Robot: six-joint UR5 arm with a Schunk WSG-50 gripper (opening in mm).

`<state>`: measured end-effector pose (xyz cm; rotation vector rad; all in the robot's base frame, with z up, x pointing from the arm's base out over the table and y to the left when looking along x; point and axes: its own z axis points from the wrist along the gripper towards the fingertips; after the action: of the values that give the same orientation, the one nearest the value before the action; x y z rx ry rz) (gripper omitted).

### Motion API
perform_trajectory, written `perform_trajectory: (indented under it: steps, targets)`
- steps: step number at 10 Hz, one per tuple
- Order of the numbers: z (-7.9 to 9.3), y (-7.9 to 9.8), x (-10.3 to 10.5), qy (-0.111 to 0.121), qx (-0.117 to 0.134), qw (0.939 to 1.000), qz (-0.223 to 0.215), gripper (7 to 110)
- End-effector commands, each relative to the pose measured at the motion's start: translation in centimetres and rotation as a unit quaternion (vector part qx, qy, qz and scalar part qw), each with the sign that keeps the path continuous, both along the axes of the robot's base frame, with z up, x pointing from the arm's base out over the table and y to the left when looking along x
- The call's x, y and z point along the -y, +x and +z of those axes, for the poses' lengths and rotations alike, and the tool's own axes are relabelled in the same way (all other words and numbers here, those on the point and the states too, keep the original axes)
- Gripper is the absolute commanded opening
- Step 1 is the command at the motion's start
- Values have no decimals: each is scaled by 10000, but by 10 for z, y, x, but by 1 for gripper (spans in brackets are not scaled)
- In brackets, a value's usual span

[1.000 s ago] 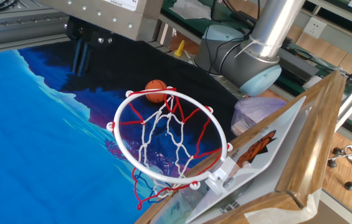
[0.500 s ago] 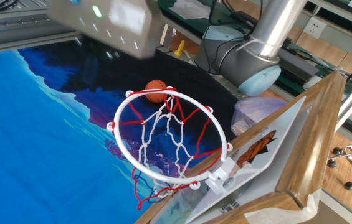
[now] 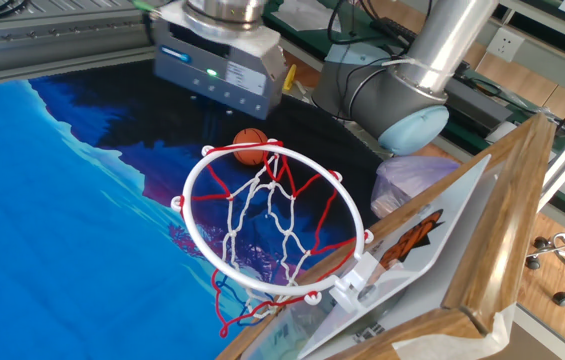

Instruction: Grab a basketball, release it and shoot it into the basket

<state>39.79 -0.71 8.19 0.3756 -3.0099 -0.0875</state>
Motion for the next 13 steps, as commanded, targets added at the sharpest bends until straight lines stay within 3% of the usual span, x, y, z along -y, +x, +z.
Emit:
perform_trajectory:
  steps: [1, 2, 3, 4, 5, 6, 7, 8, 9, 10, 11, 12, 13]
  targets:
    - [-3, -37, 6, -124, -520, 9986, -28, 7]
    - [-4, -34, 11, -261, -477, 9982, -268, 7]
    - [-7, -20, 14, -328, -178, 9983, -442, 7]
    - [-9, 0, 9, -206, 209, 9988, -396, 7]
    - [-9, 5, 6, -147, 315, 9987, -385, 7]
    - [-9, -1, 16, -346, 192, 9987, -316, 7]
    - [-9, 23, 4, -89, 684, 9973, -267, 7]
    - [-8, 12, -18, 337, 429, 9974, -463, 7]
    - [-7, 10, -25, 469, 370, 9962, -626, 7]
    - [-16, -16, -13, 246, 310, 9969, -681, 7]
    - [-19, -47, -2, 33, 17, 9986, -530, 7]
    - [-15, -79, 8, 91, -478, 9985, 267, 7]
    - [-14, -95, 8, 380, -784, 9894, 1166, 44]
